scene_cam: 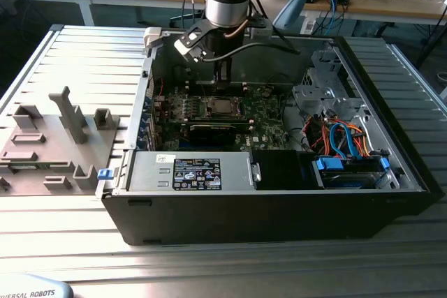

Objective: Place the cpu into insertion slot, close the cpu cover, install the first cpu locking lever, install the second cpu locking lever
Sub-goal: 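Close the cpu cover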

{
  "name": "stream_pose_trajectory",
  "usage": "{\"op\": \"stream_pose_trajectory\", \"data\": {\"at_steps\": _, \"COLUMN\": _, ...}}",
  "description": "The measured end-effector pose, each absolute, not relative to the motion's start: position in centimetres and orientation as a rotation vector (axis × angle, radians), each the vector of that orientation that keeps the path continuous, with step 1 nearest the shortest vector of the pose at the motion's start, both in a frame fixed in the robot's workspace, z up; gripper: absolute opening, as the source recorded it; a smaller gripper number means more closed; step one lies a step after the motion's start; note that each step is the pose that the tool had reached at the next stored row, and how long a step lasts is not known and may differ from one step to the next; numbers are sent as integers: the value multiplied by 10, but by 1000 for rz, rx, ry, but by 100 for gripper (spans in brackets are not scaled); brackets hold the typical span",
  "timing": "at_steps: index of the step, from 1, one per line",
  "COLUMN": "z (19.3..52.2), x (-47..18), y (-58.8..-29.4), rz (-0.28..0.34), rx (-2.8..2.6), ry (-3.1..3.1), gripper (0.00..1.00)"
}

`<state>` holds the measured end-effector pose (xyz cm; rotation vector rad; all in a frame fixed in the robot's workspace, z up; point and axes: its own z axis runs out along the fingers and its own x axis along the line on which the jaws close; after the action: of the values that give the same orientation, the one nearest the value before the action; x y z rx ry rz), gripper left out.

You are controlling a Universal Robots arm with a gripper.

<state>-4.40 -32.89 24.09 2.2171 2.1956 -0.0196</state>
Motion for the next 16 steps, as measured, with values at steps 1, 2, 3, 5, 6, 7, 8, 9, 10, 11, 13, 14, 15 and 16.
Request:
{"op": "stream_pose_trajectory", "data": {"at_steps": 1, "z": 240, "x": -44, "y": -329, "rz": -20, "rx": 2217, "ry": 2196, "gripper": 11}}
{"op": "stream_pose_trajectory", "data": {"at_steps": 2, "z": 239, "x": -44, "y": -329, "rz": -20, "rx": 2217, "ry": 2195, "gripper": 11}}
{"op": "stream_pose_trajectory", "data": {"at_steps": 3, "z": 238, "x": -45, "y": -329, "rz": -20, "rx": 2217, "ry": 2195, "gripper": 11}}
{"op": "stream_pose_trajectory", "data": {"at_steps": 5, "z": 236, "x": -45, "y": -329, "rz": -20, "rx": 2217, "ry": 2195, "gripper": 11}}
{"op": "stream_pose_trajectory", "data": {"at_steps": 6, "z": 236, "x": -45, "y": -329, "rz": -20, "rx": 2217, "ry": 2195, "gripper": 11}}
{"op": "stream_pose_trajectory", "data": {"at_steps": 7, "z": 236, "x": -45, "y": -329, "rz": -20, "rx": 2217, "ry": 2195, "gripper": 11}}
{"op": "stream_pose_trajectory", "data": {"at_steps": 8, "z": 236, "x": -45, "y": -329, "rz": -20, "rx": 2217, "ry": 2195, "gripper": 11}}
{"op": "stream_pose_trajectory", "data": {"at_steps": 9, "z": 235, "x": -45, "y": -329, "rz": -20, "rx": 2217, "ry": 2196, "gripper": 11}}
{"op": "stream_pose_trajectory", "data": {"at_steps": 10, "z": 235, "x": -45, "y": -329, "rz": -29, "rx": 2222, "ry": 2200, "gripper": 11}}
{"op": "stream_pose_trajectory", "data": {"at_steps": 11, "z": 235, "x": -45, "y": -329, "rz": -46, "rx": 2229, "ry": 2207, "gripper": 11}}
{"op": "stream_pose_trajectory", "data": {"at_steps": 13, "z": 234, "x": -44, "y": -329, "rz": -91, "rx": 2248, "ry": 2227, "gripper": 11}}
{"op": "stream_pose_trajectory", "data": {"at_steps": 14, "z": 234, "x": -44, "y": -329, "rz": -105, "rx": 2253, "ry": 2233, "gripper": 11}}
{"op": "stream_pose_trajectory", "data": {"at_steps": 15, "z": 234, "x": -44, "y": -329, "rz": -108, "rx": 2254, "ry": 2233, "gripper": 11}}
{"op": "stream_pose_trajectory", "data": {"at_steps": 16, "z": 233, "x": -44, "y": -329, "rz": -107, "rx": 2254, "ry": 2233, "gripper": 11}}
